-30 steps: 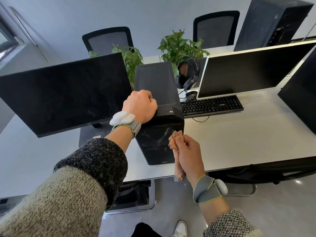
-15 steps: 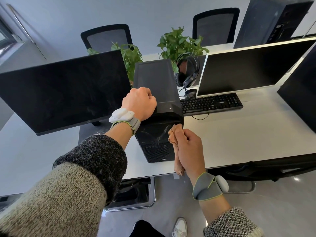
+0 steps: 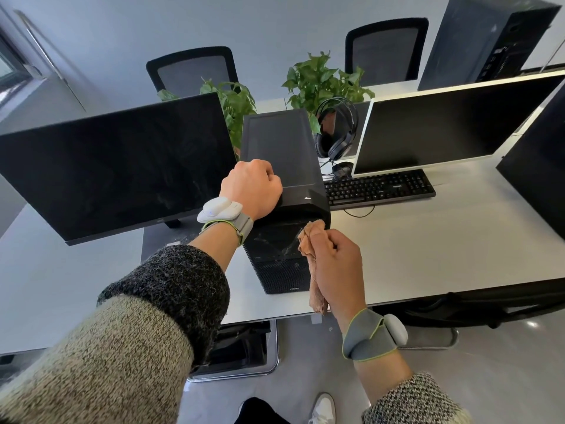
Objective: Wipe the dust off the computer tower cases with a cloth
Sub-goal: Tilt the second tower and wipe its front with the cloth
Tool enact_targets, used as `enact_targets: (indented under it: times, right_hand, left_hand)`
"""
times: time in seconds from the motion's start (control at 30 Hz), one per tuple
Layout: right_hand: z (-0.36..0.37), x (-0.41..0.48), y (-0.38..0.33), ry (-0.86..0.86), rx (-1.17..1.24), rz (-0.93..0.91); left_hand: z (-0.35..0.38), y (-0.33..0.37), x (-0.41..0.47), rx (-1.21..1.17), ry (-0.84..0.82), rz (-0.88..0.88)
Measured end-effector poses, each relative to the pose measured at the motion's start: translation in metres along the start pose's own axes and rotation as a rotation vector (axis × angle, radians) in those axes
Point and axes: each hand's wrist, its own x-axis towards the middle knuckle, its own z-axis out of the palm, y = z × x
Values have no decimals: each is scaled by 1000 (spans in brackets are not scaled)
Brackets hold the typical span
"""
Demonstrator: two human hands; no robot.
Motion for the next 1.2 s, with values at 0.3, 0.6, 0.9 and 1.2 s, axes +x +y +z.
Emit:
enact_targets:
  times: [0.3,0.6,0.9,1.2]
  right_hand:
    - [4,-5,5,1,24,53]
    - [12,-3,23,-14,15,201]
    - [16,-3,5,-11,55,69]
    - [15,-2,-16,-6,9,-31]
  left_hand:
    - [1,0,0,0,5,9]
    - [0,0,0,-1,6,8]
    - [1,0,1,4,5,14]
    - [1,0,1,-1,18,21]
